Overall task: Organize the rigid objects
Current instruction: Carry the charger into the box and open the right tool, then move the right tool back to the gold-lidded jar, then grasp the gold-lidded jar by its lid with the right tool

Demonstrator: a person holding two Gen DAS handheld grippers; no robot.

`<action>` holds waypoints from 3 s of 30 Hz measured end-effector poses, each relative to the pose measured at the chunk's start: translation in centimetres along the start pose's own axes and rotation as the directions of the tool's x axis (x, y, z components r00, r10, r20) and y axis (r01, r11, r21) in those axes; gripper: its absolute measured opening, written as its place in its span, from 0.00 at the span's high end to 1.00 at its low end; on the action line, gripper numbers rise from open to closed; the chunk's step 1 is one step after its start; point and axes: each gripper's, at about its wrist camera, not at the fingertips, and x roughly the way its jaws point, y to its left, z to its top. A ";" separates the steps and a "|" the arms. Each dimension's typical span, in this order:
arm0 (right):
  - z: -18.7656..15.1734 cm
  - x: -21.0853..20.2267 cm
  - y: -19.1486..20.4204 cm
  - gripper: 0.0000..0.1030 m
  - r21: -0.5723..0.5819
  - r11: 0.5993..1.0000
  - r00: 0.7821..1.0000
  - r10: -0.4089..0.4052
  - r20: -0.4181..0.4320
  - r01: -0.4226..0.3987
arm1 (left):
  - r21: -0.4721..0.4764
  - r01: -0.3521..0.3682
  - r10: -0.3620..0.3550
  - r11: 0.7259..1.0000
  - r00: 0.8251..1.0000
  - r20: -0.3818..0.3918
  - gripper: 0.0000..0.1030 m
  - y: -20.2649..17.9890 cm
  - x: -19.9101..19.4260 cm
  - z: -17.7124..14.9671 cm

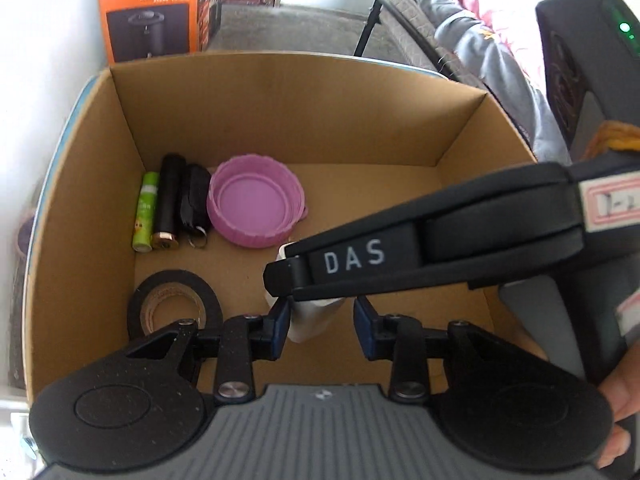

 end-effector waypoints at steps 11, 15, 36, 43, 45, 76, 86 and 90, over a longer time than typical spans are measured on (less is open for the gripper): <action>-0.3 -1.4 0.5 0.57 -0.002 0.996 0.995 0.094 0.044 -0.094 | 0.003 -0.014 0.014 1.000 0.997 0.074 0.44 -0.1 -1.7 -1.0; -1.6 -5.1 0.7 0.56 -0.007 0.991 0.981 0.130 0.145 -0.130 | 0.020 -0.005 0.002 1.000 0.989 0.147 0.42 -0.7 -4.6 -2.1; -20.8 -12.1 -2.1 0.55 0.033 0.971 0.886 0.203 0.417 -0.238 | 0.292 0.003 -0.091 0.956 0.954 0.286 0.34 -3.0 -11.1 -16.3; -20.6 -7.5 -1.1 0.60 0.029 0.975 0.907 0.194 0.375 -0.221 | 0.299 -0.129 0.037 0.946 0.954 0.297 0.34 -2.8 -7.4 -17.9; -19.9 -6.3 -0.7 0.62 0.019 0.980 0.916 0.180 0.358 -0.200 | 0.294 -0.159 0.070 0.942 0.954 0.291 0.36 -2.6 -6.3 -18.0; -20.1 -5.7 -3.8 0.62 0.072 0.992 0.947 0.072 0.313 -0.099 | 0.467 -0.094 -0.042 0.879 0.961 0.273 0.34 -6.7 -2.8 -19.0; -22.3 -7.3 -5.3 0.62 0.150 0.978 0.934 0.082 0.348 -0.142 | 0.481 -0.107 -0.031 0.870 0.963 0.269 0.35 -7.9 -2.9 -19.1; -22.3 -7.6 -5.2 0.62 0.144 0.978 0.932 0.091 0.350 -0.150 | 0.472 -0.121 -0.010 0.873 0.964 0.267 0.35 -8.3 -2.0 -18.4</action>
